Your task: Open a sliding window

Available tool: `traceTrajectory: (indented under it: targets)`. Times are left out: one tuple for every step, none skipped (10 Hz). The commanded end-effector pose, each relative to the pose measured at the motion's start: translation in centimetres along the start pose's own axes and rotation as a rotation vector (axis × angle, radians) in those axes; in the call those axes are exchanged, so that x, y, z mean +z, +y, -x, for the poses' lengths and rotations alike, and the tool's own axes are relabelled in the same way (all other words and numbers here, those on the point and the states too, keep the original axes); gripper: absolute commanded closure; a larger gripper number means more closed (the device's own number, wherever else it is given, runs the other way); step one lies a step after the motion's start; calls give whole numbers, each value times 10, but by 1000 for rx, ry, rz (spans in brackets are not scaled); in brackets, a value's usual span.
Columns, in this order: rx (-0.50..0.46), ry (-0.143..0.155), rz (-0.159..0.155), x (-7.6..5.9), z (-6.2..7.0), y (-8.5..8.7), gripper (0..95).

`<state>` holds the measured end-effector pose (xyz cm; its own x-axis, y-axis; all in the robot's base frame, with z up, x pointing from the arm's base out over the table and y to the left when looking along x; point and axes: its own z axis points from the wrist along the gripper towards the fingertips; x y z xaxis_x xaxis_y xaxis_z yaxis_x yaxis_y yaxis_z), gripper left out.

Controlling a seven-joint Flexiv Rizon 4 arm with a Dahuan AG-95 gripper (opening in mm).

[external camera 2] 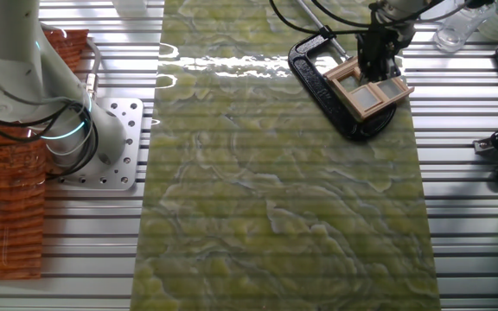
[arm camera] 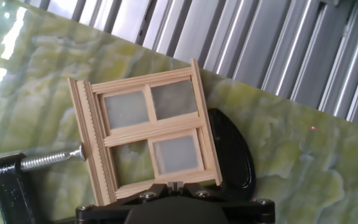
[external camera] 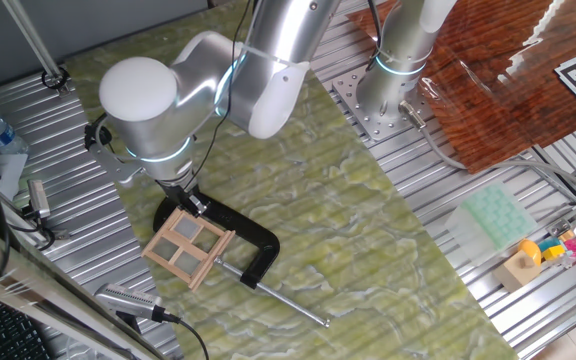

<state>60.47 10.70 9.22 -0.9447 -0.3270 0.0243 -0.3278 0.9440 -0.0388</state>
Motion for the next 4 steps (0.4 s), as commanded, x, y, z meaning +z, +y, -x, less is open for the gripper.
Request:
traceTrajectory:
  targets:
    - [2,4,-3,0,-1,0,950]
    - [4,6,-3,0,-1,0,950]
    - [5,7,-2,0,-1,0,950]
    - [3,7,-2,0,-1,0,950]
